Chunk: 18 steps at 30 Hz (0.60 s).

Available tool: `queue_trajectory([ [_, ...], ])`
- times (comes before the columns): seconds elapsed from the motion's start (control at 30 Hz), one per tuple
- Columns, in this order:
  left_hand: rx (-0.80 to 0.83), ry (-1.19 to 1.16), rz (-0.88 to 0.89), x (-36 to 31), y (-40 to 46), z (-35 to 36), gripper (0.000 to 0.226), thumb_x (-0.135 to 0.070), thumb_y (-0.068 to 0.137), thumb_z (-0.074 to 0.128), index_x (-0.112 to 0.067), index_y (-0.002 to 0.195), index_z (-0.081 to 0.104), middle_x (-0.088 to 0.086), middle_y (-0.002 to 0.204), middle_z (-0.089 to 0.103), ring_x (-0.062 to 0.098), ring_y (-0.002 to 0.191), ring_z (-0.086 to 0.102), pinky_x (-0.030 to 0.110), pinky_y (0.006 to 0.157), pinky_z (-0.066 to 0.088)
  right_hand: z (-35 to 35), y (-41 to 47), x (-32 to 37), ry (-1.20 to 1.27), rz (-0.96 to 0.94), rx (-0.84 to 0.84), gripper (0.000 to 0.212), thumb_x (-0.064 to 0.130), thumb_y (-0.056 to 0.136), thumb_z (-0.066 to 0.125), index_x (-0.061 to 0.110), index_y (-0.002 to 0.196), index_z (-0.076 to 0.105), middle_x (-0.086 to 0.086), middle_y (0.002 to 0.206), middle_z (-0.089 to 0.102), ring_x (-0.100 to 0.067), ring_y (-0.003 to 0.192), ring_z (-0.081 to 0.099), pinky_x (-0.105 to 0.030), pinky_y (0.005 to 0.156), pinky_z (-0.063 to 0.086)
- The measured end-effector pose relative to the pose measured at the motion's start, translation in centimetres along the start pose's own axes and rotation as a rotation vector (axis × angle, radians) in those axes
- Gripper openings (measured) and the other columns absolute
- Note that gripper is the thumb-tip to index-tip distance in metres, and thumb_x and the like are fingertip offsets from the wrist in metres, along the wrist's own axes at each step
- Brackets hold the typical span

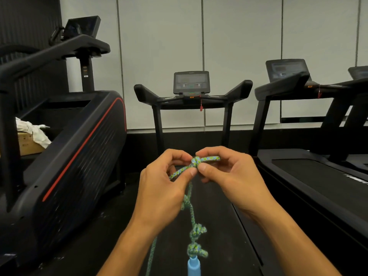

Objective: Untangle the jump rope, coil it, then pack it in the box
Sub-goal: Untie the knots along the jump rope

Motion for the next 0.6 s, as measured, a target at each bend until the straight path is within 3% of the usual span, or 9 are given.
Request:
queue_trajectory([
  [0.23,0.048,-0.003,0.033,0.2,0.0,0.2,0.029,-0.009,0.09,0.072,-0.034,0.103,0.075,-0.015,0.095,0.076,0.001,0.095,0.071,0.014,0.083,0.051,0.3,0.0,-0.2,-0.072,0.011,0.041,0.026,0.0,0.092,0.063,0.019,0.107,0.074,-0.006,0.092,0.074,-0.014,0.081,0.069,-0.03,0.071,0.06],
  [0.4,0.042,0.024,0.062,-0.1,0.0,0.0,0.033,-0.004,0.092,0.068,-0.034,0.103,0.074,-0.015,0.098,0.075,-0.001,0.098,0.069,0.011,0.084,0.049,0.3,0.3,-0.3,-0.062,0.051,0.026,0.029,-0.006,0.089,0.064,0.017,0.104,0.074,-0.006,0.092,0.077,-0.023,0.086,0.074,-0.03,0.073,0.059],
  [0.6,0.077,0.025,0.045,-0.5,0.3,-0.1,0.026,-0.004,0.093,0.065,-0.026,0.104,0.074,-0.016,0.093,0.074,-0.001,0.089,0.067,0.011,0.078,0.048,0.0,-0.2,0.7,-0.066,0.031,-0.048,0.019,0.001,0.087,0.069,0.014,0.101,0.069,-0.011,0.087,0.076,-0.028,0.079,0.074,-0.033,0.068,0.062],
])
Point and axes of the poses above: each hand's wrist, its own y-axis towards the middle knuckle, its own z-axis out of the palm, x = y × z, the point moved 6 cm from there along y, towards the middle knuckle
